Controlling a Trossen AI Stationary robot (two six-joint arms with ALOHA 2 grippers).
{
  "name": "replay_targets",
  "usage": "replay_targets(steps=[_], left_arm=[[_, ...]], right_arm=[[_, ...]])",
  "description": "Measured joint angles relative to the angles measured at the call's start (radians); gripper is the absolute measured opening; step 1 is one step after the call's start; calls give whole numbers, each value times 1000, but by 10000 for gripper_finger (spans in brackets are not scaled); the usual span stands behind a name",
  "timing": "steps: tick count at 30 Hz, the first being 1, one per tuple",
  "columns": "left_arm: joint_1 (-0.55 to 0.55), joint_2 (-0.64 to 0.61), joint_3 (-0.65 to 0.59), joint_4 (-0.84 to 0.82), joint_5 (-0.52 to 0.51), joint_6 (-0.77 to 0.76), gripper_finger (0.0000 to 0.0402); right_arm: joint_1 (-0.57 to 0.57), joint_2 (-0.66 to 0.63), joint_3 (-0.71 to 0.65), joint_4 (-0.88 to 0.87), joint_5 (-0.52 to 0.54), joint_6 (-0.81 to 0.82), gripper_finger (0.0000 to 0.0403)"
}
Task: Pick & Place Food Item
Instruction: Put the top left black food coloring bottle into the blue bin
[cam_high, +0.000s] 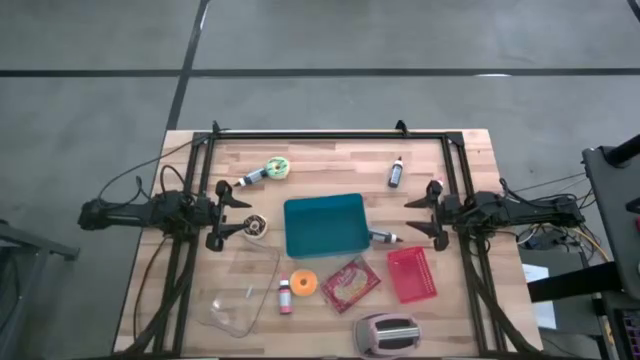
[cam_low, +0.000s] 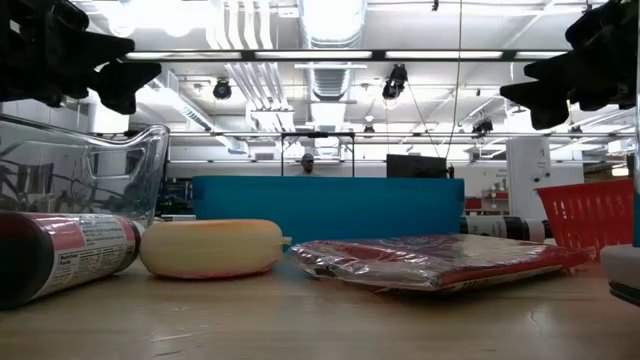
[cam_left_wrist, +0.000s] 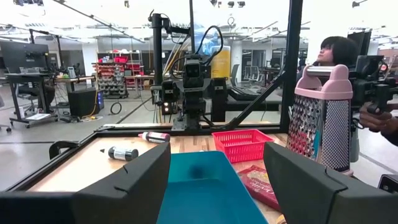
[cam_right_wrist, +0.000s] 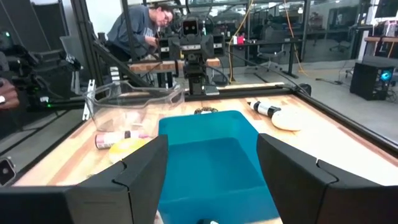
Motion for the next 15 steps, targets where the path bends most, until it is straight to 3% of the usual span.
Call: replay_targets(steps=[15], left_arm=[[0, 0, 0, -29, 0, -15, 261]], right_arm=[[0, 65, -3, 4, 81, -43, 240]])
